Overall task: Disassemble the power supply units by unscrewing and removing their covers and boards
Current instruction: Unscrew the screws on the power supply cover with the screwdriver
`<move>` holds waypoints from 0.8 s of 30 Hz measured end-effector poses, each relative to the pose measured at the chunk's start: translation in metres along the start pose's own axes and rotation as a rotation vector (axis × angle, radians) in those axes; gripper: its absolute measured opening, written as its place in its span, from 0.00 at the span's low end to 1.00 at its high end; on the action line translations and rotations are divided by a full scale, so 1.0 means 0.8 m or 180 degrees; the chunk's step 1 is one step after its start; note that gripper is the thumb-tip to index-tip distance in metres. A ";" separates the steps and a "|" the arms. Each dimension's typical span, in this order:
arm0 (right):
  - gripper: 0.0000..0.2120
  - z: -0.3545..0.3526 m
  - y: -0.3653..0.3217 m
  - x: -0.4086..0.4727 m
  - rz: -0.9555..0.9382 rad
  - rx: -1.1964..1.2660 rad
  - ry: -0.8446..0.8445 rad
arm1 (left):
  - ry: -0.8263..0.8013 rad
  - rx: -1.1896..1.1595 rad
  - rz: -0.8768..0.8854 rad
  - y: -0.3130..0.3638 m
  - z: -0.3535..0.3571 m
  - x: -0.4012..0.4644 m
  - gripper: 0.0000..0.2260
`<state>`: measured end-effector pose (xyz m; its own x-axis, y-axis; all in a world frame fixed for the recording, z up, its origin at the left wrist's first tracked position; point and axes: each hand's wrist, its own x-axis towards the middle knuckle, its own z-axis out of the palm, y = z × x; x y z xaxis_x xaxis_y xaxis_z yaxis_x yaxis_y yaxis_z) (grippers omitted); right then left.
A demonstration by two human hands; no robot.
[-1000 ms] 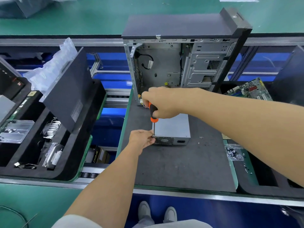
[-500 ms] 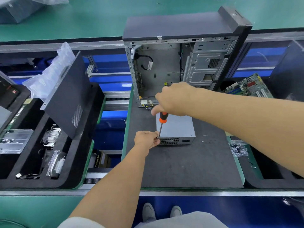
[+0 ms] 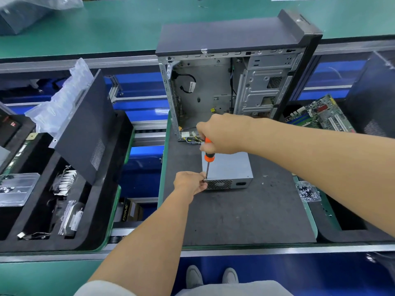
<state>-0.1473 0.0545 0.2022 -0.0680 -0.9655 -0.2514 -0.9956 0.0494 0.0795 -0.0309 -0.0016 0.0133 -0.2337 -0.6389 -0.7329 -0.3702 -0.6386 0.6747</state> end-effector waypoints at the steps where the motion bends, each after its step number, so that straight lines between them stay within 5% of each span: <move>1: 0.12 0.002 0.002 0.002 -0.0076 0.0289 -0.0051 | -0.0004 0.0009 -0.0012 0.000 0.000 0.000 0.03; 6: 0.18 0.002 -0.001 0.003 -0.0015 0.0913 -0.0213 | -0.0030 0.0011 -0.0011 0.000 0.001 0.001 0.02; 9: 0.28 -0.003 -0.007 0.000 0.0277 -0.0052 -0.0104 | -0.0010 0.0062 -0.0007 0.000 0.003 0.002 0.01; 12: 0.23 -0.008 -0.012 -0.004 0.0069 -0.0774 0.0099 | 0.0040 0.0079 0.0022 0.000 0.005 0.004 0.04; 15: 0.14 -0.008 -0.007 -0.004 -0.0081 0.0127 -0.0076 | 0.0030 0.0089 0.0036 -0.001 0.005 0.005 0.05; 19: 0.17 -0.006 -0.009 -0.005 0.0114 0.0836 -0.0191 | 0.0023 0.0101 0.0039 -0.001 0.005 0.004 0.05; 24: 0.23 -0.004 -0.015 -0.007 0.0403 -0.0084 -0.0027 | 0.0071 0.0122 0.0050 0.000 0.004 0.004 0.05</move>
<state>-0.1349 0.0587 0.2058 -0.1938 -0.9498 -0.2457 -0.9770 0.1640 0.1366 -0.0347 -0.0020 0.0108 -0.2198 -0.6583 -0.7200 -0.4009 -0.6119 0.6818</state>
